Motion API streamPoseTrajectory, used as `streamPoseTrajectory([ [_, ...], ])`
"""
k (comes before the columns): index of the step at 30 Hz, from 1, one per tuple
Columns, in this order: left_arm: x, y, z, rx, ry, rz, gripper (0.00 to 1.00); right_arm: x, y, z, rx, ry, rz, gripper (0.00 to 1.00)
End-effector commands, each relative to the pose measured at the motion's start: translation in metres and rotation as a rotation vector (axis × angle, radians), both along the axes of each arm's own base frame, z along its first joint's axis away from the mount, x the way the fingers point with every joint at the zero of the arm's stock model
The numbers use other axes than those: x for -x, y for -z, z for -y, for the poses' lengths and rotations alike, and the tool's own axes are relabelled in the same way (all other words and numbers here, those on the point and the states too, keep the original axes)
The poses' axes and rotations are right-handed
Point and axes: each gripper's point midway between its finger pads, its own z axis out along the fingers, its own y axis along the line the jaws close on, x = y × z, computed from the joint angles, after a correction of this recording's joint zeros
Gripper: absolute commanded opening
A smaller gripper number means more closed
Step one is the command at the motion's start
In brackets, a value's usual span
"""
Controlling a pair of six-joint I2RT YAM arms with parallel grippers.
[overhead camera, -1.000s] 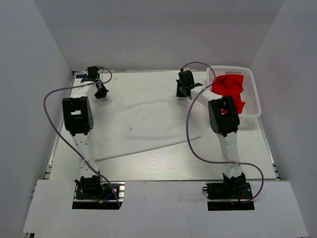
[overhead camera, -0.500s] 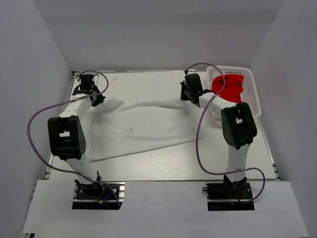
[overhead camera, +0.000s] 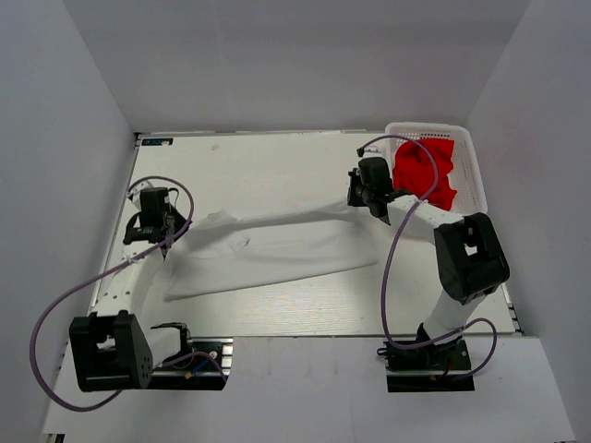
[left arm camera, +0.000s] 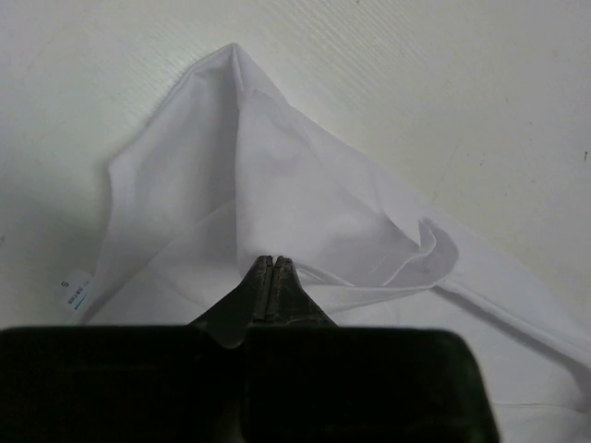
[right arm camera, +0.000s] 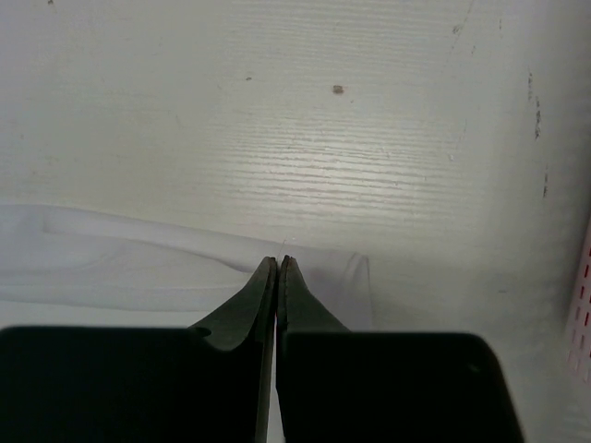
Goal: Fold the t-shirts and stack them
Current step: Fold the other side of the tshirt into a rectangle
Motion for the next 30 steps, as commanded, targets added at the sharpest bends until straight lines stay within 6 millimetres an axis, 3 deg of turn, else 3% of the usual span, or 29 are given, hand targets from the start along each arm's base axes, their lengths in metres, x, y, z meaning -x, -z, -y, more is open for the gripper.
streamPoseTrajectory([
  [1,0.016,0.005,-0.006,0.000,-0.071,0.005,0.00,-0.001,-0.021,-0.002,-0.051,0.016,0.068,0.00],
  [6,0.036,0.020,-0.006,0.020,-0.107,-0.020,0.00,0.009,-0.019,0.002,-0.053,0.019,0.062,0.00],
  [11,0.054,0.042,-0.001,0.050,-0.105,-0.069,0.00,0.021,0.002,0.007,-0.025,0.026,-0.009,0.00],
  [15,0.085,0.063,0.005,0.091,-0.134,-0.184,0.00,0.033,0.018,0.011,-0.021,0.046,-0.058,0.05],
  [16,0.092,0.064,0.004,0.091,-0.152,-0.203,0.05,0.036,0.023,0.014,-0.016,0.054,-0.075,0.09],
  [17,0.103,0.070,0.001,0.084,-0.179,-0.238,0.38,0.045,0.027,0.020,-0.007,0.078,-0.106,0.12],
  [18,0.109,0.067,0.004,0.100,-0.191,-0.239,0.57,0.052,0.031,0.022,-0.005,0.084,-0.126,0.18],
  [19,0.123,0.070,0.014,0.158,-0.203,-0.287,0.67,0.054,0.030,0.023,-0.006,0.087,-0.125,0.47],
  [20,0.121,0.060,0.022,0.210,-0.188,-0.271,0.73,0.071,0.043,0.032,0.026,0.103,-0.183,0.52],
  [22,0.129,0.047,0.023,0.227,-0.207,-0.257,0.75,0.080,0.030,0.039,0.035,0.107,-0.158,0.54],
  [23,0.127,0.033,0.020,0.219,-0.211,-0.222,1.00,0.083,0.022,0.043,0.035,0.118,-0.144,0.64],
  [24,0.130,0.026,0.018,0.207,-0.220,-0.217,1.00,0.086,0.018,0.046,0.037,0.119,-0.128,0.87],
  [28,0.107,-0.018,0.012,0.181,-0.194,-0.041,1.00,0.086,0.001,0.036,-0.007,0.074,-0.092,0.90],
  [30,0.095,-0.026,0.016,0.194,-0.163,-0.007,1.00,0.081,-0.011,0.023,-0.041,0.031,-0.065,0.90],
])
